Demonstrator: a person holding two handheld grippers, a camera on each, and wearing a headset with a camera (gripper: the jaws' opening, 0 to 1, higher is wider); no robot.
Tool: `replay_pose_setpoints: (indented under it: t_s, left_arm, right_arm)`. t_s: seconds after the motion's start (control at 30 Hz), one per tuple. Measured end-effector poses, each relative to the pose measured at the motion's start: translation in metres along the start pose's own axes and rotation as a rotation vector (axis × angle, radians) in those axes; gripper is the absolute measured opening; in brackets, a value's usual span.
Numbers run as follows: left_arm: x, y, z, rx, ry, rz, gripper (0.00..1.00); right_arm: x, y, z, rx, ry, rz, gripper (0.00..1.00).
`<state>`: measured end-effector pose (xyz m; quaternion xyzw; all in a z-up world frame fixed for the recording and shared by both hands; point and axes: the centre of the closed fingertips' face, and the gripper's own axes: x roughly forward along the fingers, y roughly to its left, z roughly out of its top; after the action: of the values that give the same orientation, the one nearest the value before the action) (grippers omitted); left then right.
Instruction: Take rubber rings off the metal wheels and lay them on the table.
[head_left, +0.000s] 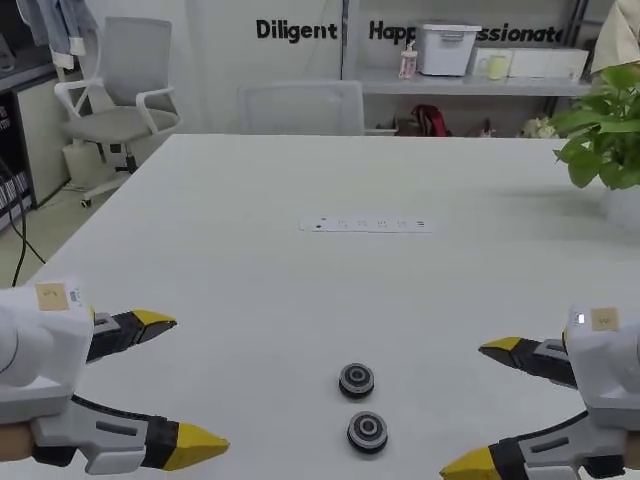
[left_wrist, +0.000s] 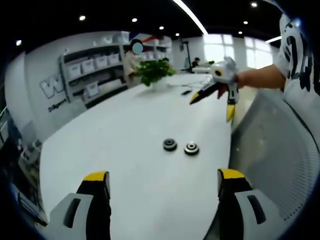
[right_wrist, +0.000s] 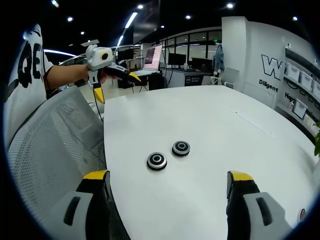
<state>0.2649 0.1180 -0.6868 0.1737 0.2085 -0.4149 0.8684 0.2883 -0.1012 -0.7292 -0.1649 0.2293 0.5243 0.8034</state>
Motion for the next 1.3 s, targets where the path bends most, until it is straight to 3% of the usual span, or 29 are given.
replay_pose_setpoints:
  t_s: [0.4, 1.3]
  left_arm:
    - [0.010, 0.005, 0.010, 0.018, -0.012, -0.020, 0.88]
    - [0.042, 0.006, 0.015, 0.051, 0.005, -0.086, 0.84]
  right_arm:
    - [0.007, -0.005, 0.003, -0.011, 0.006, 0.013, 0.93]
    - [0.032, -0.011, 0.013, -0.067, -0.004, 0.084, 0.78]
